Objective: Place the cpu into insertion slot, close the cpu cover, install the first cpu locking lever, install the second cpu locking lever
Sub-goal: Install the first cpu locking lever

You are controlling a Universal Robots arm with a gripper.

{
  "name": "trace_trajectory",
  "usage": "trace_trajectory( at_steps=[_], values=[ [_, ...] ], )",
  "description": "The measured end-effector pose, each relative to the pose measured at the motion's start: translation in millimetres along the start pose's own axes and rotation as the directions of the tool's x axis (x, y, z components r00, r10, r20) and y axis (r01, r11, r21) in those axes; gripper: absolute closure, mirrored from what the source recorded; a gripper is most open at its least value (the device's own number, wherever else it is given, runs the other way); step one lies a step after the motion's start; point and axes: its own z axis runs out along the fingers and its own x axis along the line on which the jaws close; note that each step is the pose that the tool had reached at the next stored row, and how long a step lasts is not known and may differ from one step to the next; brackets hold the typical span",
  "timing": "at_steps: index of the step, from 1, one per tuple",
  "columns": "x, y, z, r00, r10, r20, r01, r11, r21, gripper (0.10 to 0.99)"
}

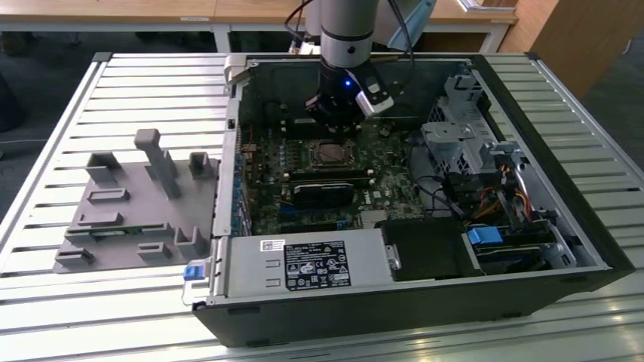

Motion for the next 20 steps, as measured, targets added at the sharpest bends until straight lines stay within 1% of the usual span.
trace_trajectory(
  at_steps=[2,6,7,11,14,16,18,20],
  values=[
    [0.0,0.4,0.7,1.0000,0.000,-0.0002,0.000,1.0000,0.002,0.980],
    [-0.1,0.9,1.9,1.0000,0.000,-0.0002,0.000,1.0000,0.001,0.980],
    [-0.2,0.9,2.1,1.0000,0.000,-0.0001,0.000,1.0000,-0.002,0.980],
    [-0.3,1.0,2.3,1.0000,0.001,0.0001,-0.001,0.9999,-0.017,0.980],
    [-0.4,1.2,1.9,1.0000,0.001,0.0007,-0.001,0.9998,-0.021,0.980],
    [-0.7,1.5,-0.7,1.0000,0.001,0.0018,-0.001,0.9997,-0.023,0.980],
    [-0.7,1.1,-7.0,1.0000,0.001,0.0004,-0.001,0.9998,-0.020,0.980],
    [-0.9,1.2,-13.0,1.0000,0.001,0.0005,-0.001,0.9998,-0.020,0.980]
  ],
)
